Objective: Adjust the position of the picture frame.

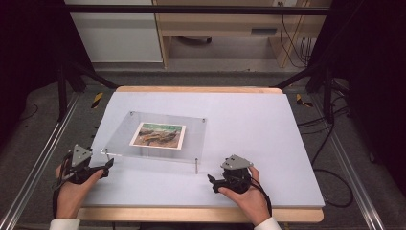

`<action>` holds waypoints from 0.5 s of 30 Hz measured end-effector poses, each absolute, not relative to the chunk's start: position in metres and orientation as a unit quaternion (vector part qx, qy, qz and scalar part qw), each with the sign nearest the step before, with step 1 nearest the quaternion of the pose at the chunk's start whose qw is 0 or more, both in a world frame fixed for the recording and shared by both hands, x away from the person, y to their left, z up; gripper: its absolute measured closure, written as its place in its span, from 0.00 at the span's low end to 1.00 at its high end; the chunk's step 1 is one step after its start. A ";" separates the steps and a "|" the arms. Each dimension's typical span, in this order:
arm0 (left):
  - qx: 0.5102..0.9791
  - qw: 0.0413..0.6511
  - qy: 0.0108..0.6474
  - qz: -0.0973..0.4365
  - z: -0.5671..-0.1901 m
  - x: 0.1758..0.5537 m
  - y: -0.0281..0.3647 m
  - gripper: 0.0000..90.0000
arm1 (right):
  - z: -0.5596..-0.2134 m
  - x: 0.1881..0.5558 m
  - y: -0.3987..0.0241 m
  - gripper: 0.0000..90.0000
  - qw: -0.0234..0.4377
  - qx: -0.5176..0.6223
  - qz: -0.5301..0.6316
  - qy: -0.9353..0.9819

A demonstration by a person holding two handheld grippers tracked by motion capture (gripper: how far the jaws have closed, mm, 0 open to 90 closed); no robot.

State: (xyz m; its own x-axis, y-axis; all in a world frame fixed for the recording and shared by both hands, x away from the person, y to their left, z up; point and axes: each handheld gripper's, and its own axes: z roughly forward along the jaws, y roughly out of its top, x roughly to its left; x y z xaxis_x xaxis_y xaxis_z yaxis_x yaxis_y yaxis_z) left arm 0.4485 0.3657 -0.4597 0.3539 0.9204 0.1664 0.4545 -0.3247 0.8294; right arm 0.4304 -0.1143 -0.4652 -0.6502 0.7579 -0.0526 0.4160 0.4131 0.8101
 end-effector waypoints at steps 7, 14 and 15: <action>0.736 0.353 0.464 0.344 -0.461 0.448 0.373 0.13 | -0.466 0.427 -0.100 0.17 0.202 0.340 0.404 0.825; 0.729 0.359 0.470 0.347 -0.462 0.448 0.378 0.13 | -0.474 0.421 -0.087 0.23 0.206 0.328 0.396 0.832; 0.728 0.360 0.470 0.344 -0.462 0.448 0.378 0.13 | -0.474 0.421 -0.086 0.24 0.206 0.326 0.400 0.832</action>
